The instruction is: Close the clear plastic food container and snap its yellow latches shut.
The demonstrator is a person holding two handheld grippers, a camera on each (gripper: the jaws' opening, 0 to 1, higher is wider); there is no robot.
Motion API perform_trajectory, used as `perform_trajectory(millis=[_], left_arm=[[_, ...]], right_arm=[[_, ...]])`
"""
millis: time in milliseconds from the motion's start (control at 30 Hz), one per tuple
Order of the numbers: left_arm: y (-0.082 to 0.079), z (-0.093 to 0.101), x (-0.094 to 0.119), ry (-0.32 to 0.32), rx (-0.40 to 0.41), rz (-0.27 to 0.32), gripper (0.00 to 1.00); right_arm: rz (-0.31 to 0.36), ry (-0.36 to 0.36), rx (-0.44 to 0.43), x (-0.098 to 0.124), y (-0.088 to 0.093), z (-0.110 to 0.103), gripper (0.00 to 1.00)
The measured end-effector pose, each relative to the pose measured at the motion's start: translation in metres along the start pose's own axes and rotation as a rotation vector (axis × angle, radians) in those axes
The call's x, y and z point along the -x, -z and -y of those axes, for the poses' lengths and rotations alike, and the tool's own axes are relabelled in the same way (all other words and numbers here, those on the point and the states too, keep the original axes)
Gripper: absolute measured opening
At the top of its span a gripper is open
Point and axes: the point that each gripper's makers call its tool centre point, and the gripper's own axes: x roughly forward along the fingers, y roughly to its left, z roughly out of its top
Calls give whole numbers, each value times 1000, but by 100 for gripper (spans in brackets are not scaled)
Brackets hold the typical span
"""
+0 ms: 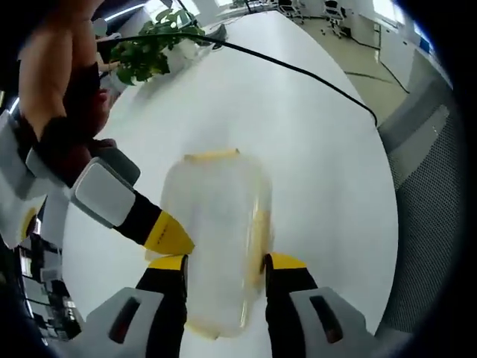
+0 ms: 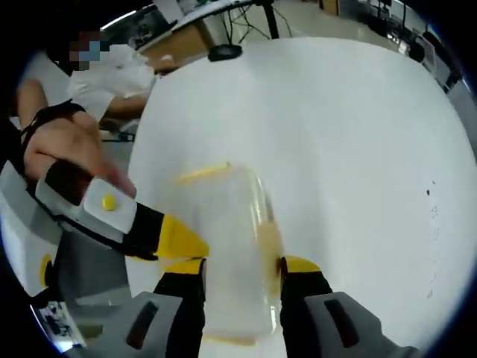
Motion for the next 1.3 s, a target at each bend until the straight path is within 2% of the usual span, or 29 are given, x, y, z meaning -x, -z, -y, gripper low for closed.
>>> perform_trajectory(millis=[100,133,167,267,300,333,433,667,1033,1300], left_arm=[[0,-1,-1,5,-8,4,38],[0,-3,-1,10,-34,3,37],[1,-4,0,4,1,7,36],[2,-5,2,12,-9,11,36],[1,-7,2,-1,-19,11,36],[2,-6,2,12,-31,12,36],[1,-4,1,17,-12,17,36],[0,-1,0,-5,-14,30,37],[0,1,0,-19,-11,42,38],[-2,1,2,-13,25,56,39]], right_arm=[[-26,-10,-4,-1,1,3,36],[-27,-11,-1,-1,-1,3,35],[-35,-11,-2,-1,-1,2,34],[-74,-23,-23,-1,2,1,32],[-83,-10,-1,0,0,5,30],[-87,-27,-30,1,3,4,29],[-103,-32,-15,-2,4,3,30],[-41,-32,-31,0,6,4,33],[-60,-30,-37,0,4,2,34],[-17,-20,-9,3,3,0,34]])
